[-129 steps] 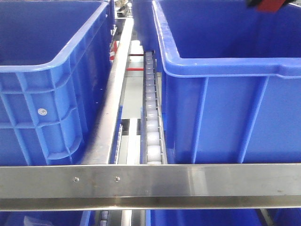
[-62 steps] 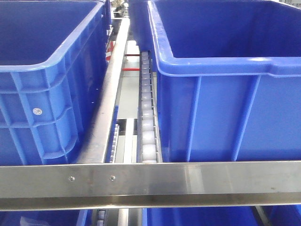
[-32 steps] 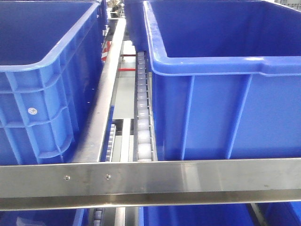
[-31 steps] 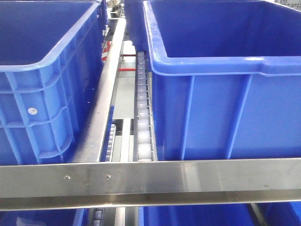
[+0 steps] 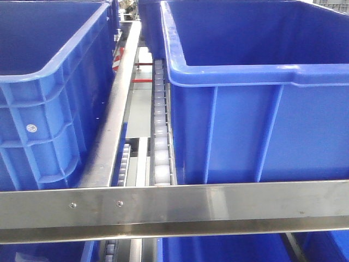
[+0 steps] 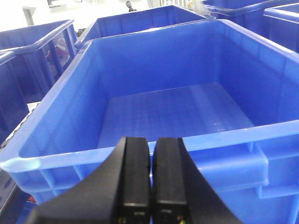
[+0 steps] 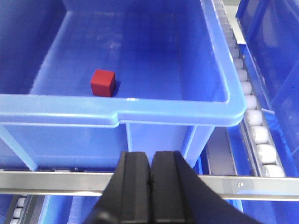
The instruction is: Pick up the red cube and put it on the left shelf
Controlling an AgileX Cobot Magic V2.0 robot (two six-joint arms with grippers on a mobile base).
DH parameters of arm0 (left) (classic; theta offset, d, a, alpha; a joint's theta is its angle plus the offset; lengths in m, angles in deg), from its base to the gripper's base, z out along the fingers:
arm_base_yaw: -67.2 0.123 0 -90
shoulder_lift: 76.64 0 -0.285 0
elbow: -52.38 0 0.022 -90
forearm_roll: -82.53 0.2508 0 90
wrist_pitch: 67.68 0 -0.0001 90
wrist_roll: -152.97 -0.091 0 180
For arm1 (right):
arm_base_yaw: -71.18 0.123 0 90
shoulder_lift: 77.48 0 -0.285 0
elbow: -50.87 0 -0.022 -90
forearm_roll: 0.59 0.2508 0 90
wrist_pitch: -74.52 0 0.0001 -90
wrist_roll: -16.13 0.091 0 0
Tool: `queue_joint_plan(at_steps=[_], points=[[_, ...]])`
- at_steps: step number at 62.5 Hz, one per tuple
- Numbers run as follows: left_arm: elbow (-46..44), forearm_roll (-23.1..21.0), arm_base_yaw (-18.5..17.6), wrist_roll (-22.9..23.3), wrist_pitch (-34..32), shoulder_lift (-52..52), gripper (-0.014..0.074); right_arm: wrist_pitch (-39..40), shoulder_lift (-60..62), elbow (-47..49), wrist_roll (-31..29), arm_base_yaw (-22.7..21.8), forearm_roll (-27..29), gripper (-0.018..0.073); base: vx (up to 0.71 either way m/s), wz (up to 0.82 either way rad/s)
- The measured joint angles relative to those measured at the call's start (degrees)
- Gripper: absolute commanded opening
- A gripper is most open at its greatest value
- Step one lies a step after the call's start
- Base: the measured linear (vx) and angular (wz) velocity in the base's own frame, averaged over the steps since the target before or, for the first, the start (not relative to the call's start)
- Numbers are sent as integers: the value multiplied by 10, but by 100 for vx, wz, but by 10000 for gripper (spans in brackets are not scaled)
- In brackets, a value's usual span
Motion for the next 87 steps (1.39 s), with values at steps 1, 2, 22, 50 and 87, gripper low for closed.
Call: queue_joint_plan(at_steps=[1,2,22,50,87], points=[[0,0,0,0,0,0,106,0,0,0,0,0,0,56,0,0],[0,0,0,0,0,0,106,-1,0,0,0,0,0,56,0,0],[0,0,0,0,0,0,106,-1,0,0,0,0,3,56,1,5],[0,0,0,0,0,0,106,147,48,-129,1,0,8,56,0,0],[0,0,0,0,0,0,106,230,162,-222,1,0,9,56,0,0]])
